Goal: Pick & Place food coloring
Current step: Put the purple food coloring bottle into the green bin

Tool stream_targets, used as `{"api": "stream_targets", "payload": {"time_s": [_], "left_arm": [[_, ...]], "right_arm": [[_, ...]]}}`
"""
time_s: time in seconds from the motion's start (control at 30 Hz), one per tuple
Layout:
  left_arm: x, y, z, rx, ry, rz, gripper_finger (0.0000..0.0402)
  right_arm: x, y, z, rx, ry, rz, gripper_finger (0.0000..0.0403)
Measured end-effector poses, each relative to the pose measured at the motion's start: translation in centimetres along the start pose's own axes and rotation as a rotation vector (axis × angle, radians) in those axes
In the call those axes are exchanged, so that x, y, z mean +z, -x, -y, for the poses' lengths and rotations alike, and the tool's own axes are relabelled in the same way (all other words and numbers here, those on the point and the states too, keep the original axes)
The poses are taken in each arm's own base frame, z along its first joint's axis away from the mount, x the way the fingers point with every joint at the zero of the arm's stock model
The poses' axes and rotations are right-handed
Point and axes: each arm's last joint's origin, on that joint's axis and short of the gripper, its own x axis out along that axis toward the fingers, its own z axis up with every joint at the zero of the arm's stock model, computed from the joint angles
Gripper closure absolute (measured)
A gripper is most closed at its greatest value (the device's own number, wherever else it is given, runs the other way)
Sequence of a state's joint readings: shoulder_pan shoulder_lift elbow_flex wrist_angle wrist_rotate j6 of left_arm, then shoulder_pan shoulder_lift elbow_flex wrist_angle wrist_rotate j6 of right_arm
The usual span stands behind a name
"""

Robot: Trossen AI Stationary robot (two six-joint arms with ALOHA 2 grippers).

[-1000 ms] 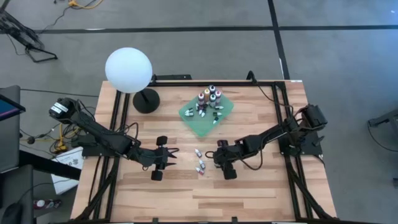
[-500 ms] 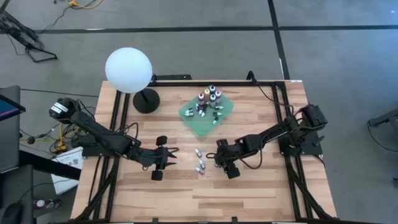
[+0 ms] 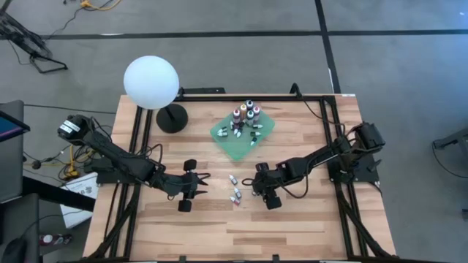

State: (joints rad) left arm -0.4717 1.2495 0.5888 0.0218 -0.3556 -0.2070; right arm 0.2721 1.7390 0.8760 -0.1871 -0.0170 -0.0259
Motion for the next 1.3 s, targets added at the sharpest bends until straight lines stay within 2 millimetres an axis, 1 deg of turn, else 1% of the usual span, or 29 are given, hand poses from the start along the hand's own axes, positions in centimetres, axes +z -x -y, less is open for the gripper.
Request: {"api": "stream_targets", "payload": {"time_s": [0.17, 0.47, 0.6, 0.83, 1.3], "left_arm": [[0.00, 0.00, 0.00, 0.000, 0.004, 0.000, 0.0288], [0.00, 0.00, 0.00, 0.000, 0.004, 0.000, 0.0288], [0.00, 0.00, 0.00, 0.000, 0.004, 0.000, 0.0288], [0.00, 0.00, 0.00, 0.000, 0.004, 0.000, 0.0288], [0.00, 0.00, 0.00, 0.000, 0.005, 0.000, 0.0288]], "right_arm": [[-0.01, 0.00, 0.00, 0.000, -0.022, 0.000, 0.0247], [0.03, 0.00, 0.20, -0.003, -0.061, 0.005, 0.0237], [0.03, 0.00, 0.23, -0.004, -0.078, 0.005, 0.0239], [0.03, 0.00, 0.20, -0.003, -0.049, 0.004, 0.0248], [0.09, 0.00, 0.20, -0.003, 0.003, 0.010, 0.0250]]}}
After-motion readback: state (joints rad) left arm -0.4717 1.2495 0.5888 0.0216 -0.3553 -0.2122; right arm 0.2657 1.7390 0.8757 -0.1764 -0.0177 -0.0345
